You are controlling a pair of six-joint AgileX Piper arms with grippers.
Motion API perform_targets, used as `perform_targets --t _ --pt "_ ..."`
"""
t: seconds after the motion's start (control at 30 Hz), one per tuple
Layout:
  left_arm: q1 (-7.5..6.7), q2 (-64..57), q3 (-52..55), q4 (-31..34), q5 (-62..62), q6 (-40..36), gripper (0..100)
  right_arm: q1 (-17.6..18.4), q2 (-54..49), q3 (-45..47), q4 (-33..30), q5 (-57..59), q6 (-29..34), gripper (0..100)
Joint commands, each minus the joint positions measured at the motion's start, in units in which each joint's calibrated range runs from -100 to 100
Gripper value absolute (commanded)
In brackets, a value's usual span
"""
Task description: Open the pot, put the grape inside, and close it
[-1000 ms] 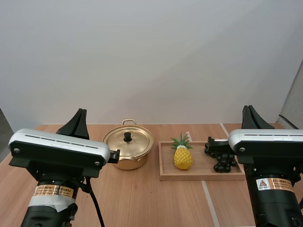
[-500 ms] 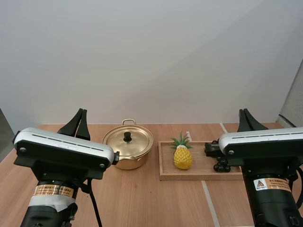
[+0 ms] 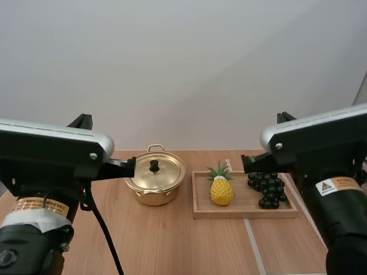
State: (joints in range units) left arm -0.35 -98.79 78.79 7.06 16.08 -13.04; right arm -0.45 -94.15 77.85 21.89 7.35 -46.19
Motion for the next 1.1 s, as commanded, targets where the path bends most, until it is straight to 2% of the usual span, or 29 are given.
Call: perform_targets --t 0.0,0.07,0.13,0.23,0.3,0.37,0.5,0.6,0.7,0.83,0.93,1.07 --pt "-0.04 3.0 -8.4 -1.3 7.3 -3.3 0 -0.5 4.6 -10.4 0.5 4.6 -0.1 0" --pt "-0.04 5.7 -15.5 -1.3 7.6 -3.3 0 -1.2 8.1 -18.1 -0.2 9.2 2.7 0" --pt "-0.04 9.4 -24.0 -1.3 9.3 -3.3 0 -2.3 12.3 -26.7 -3.3 16.1 8.6 0" --pt "-0.04 16.5 -37.2 -1.3 16.5 -3.3 0 -3.8 20.0 -42.6 -14.9 33.1 21.4 0" --pt "-0.04 21.5 -45.8 -1.3 25.2 -3.3 0 -4.5 26.5 -53.9 -22.4 48.5 29.4 0" --pt "-0.04 26.8 -55.1 -1.3 34.9 -3.3 0 -4.5 32.6 -64.1 -26.2 64.5 33.6 0" --pt "-0.04 37.8 -70.9 -2.6 57.6 -3.3 0 -4.5 45.4 -84.2 -25.7 92.7 33.9 0" --pt "-0.04 44.7 -79.8 -6.3 70.4 -2.3 0 -4.5 52.9 -95.2 -25.5 92.7 32.6 0" --pt "0.13 50.7 -85.5 -9.8 79.3 2.0 0 -4.5 55.9 -97.4 -28.7 92.7 32.6 0" --pt "1.39 58.0 -88.2 -11.1 83.9 3.7 0 -4.5 58.5 -94.8 -30.4 92.7 30.2 0" --pt "2.34 62.6 -88.2 -11.1 83.9 3.7 0 -4.5 59.5 -88.7 -31.6 92.7 29.8 0" --pt "2.34 67.6 -88.2 -11.1 83.9 3.8 0 -4.5 59.9 -80.0 -31.6 92.7 29.8 0"
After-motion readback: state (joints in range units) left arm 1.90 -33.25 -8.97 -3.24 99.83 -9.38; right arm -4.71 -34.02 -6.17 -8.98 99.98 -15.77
